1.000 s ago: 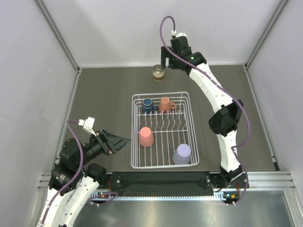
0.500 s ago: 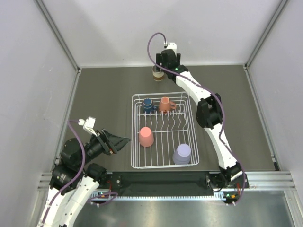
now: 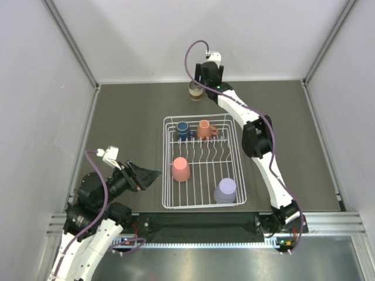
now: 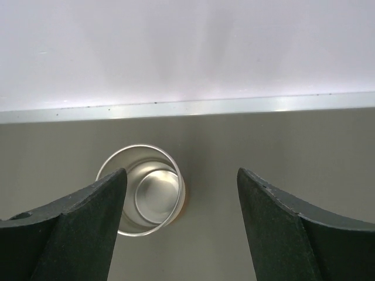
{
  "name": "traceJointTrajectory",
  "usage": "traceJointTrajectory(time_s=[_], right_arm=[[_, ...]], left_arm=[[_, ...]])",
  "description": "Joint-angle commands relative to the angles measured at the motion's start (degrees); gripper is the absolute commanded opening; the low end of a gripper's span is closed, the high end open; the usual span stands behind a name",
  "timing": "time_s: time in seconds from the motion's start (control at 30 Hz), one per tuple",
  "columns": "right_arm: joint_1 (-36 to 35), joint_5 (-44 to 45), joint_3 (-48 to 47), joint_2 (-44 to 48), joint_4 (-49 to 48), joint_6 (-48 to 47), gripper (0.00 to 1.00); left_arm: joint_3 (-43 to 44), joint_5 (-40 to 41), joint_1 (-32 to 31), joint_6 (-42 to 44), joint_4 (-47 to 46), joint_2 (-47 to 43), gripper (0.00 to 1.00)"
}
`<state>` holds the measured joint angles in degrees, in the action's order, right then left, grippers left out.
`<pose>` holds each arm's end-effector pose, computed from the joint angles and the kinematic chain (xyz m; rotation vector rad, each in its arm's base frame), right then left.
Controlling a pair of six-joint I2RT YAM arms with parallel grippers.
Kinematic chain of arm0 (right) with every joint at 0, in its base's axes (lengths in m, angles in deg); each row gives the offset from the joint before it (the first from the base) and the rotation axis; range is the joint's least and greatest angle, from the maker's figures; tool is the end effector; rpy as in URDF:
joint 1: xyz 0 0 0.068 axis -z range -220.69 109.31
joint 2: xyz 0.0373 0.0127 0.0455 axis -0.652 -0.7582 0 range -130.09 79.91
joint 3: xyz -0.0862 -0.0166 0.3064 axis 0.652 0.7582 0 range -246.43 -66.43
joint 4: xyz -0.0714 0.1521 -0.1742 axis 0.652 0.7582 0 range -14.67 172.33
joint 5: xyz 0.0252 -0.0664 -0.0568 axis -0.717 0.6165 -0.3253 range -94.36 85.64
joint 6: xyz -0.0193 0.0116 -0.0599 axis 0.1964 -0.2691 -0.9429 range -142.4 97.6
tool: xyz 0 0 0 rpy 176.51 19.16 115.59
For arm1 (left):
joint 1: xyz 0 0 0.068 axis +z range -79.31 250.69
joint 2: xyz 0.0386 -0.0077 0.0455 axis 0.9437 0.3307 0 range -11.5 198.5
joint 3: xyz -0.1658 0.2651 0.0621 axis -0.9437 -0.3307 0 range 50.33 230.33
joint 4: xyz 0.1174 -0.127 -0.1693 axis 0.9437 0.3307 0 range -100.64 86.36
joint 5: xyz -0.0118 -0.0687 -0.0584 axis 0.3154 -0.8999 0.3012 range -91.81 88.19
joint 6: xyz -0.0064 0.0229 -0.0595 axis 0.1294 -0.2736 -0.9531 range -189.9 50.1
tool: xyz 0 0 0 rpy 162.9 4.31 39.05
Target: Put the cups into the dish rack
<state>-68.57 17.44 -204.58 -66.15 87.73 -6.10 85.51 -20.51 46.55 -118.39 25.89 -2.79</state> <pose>0.5576 0.2741 0.2743 0.0613 1.9010 0.1571 -0.0015 -0.0168 0.2931 -0.1431 1.8933 -1.1831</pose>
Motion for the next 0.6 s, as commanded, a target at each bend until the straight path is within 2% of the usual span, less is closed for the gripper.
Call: traceJointTrajectory(time_s=[0.0, 0.57], right_arm=[[0.46, -0.44, -2.48, -2.21, -2.82, 1.46, 0.75], [0.46, -3.61, -2.3, -4.67, -2.47, 3.22, 0.66]], left_arm=[[1.12, 1.82, -0.12, 2.43, -0.5, -0.45, 0.9], [1.21, 2.61, -0.12, 3.93, 1.08, -0.18, 0.91]])
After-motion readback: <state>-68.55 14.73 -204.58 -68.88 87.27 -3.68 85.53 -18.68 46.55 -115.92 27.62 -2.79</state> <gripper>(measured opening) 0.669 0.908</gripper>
